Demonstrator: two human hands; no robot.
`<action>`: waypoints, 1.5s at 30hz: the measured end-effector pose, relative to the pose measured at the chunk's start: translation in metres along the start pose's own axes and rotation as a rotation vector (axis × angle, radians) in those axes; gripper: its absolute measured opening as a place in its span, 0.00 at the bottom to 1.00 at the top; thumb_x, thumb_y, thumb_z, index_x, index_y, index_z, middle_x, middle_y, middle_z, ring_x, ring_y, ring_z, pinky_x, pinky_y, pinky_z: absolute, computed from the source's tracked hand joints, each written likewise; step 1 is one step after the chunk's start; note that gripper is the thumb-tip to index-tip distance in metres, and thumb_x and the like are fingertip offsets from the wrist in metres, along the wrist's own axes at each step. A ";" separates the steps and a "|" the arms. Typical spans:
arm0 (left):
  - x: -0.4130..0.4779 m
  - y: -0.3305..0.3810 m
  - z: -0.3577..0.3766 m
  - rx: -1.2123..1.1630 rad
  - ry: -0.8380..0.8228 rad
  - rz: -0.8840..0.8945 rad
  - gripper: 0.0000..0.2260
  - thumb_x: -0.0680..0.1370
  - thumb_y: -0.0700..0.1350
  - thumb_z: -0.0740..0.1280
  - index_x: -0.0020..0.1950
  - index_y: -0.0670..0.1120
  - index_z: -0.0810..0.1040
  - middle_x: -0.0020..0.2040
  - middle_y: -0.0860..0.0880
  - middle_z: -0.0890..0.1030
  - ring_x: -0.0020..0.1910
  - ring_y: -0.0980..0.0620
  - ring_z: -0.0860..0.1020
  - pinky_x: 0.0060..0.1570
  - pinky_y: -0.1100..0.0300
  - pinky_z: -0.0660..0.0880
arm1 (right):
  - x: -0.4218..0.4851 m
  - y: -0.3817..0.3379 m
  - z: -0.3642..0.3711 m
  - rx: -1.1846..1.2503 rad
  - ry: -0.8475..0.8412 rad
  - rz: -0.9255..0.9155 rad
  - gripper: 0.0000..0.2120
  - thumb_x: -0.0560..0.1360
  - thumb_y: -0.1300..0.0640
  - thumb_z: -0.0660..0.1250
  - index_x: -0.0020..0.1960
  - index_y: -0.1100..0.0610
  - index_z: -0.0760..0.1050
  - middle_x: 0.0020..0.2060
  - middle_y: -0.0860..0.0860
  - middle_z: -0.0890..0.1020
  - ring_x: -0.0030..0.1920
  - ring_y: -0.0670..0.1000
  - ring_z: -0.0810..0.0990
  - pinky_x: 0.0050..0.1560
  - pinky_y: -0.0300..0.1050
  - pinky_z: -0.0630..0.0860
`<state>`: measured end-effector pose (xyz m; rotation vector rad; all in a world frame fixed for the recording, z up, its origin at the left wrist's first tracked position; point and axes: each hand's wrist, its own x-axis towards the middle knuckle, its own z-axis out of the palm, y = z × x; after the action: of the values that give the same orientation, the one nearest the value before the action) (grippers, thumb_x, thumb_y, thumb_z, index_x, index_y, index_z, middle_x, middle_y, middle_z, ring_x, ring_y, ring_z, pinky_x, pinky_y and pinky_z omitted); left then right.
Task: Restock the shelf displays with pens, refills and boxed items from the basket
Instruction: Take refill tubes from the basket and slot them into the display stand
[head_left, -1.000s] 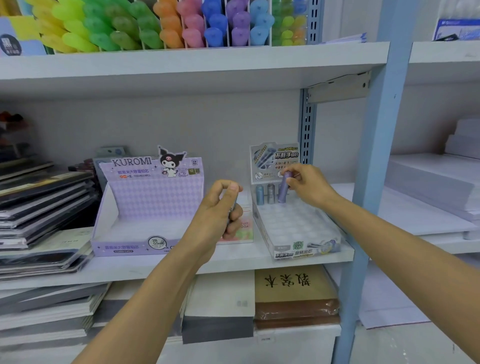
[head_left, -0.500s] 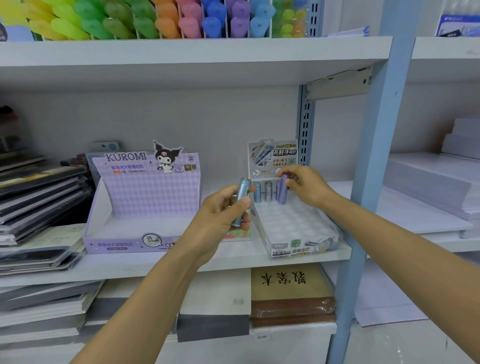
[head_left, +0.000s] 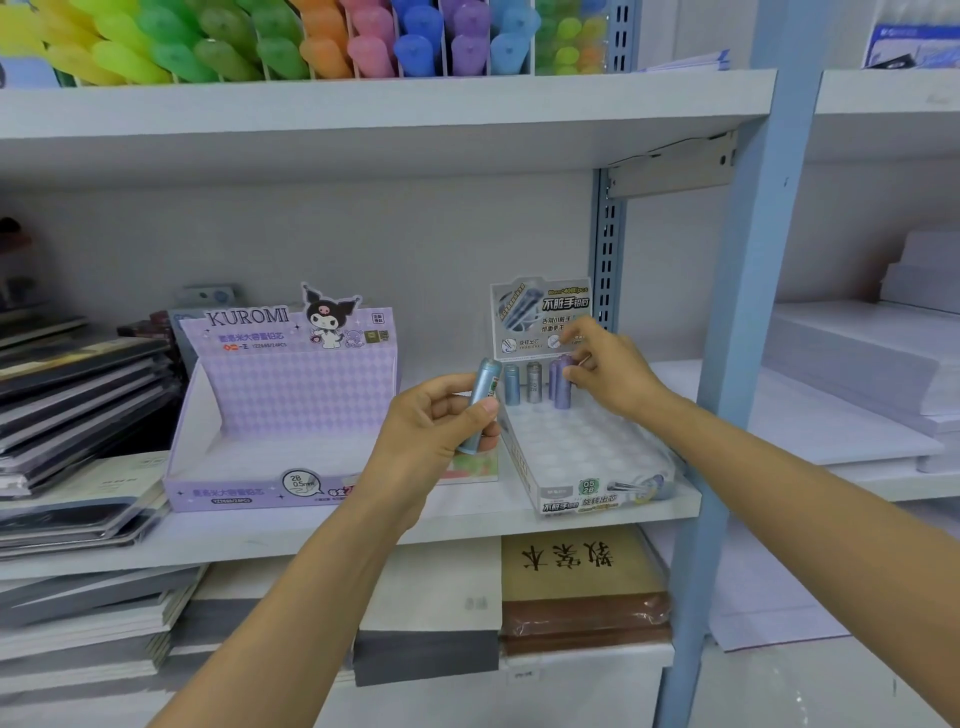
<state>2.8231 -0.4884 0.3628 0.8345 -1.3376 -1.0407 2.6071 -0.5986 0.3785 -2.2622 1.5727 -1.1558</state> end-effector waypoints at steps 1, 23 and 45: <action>0.000 0.000 -0.001 -0.007 0.011 -0.003 0.09 0.73 0.40 0.72 0.52 0.46 0.81 0.40 0.44 0.85 0.38 0.50 0.83 0.39 0.64 0.79 | -0.001 0.000 0.001 0.012 0.020 -0.003 0.10 0.77 0.65 0.67 0.56 0.57 0.73 0.45 0.53 0.79 0.41 0.50 0.76 0.47 0.46 0.76; -0.005 -0.002 0.021 0.174 0.071 0.073 0.10 0.76 0.41 0.71 0.55 0.41 0.77 0.48 0.43 0.84 0.43 0.50 0.82 0.45 0.61 0.80 | -0.037 -0.057 -0.026 0.794 -0.155 -0.066 0.08 0.73 0.62 0.71 0.52 0.63 0.81 0.38 0.53 0.83 0.36 0.48 0.80 0.41 0.40 0.79; -0.030 -0.050 0.013 1.238 -0.246 0.571 0.16 0.81 0.52 0.62 0.68 0.50 0.74 0.67 0.52 0.74 0.74 0.52 0.62 0.68 0.53 0.63 | -0.016 -0.017 0.014 0.325 0.075 -0.018 0.12 0.76 0.66 0.68 0.59 0.62 0.77 0.49 0.57 0.82 0.48 0.54 0.82 0.55 0.48 0.80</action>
<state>2.8060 -0.4765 0.3072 1.0842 -2.2751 0.2589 2.6271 -0.5818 0.3697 -2.0469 1.2794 -1.4004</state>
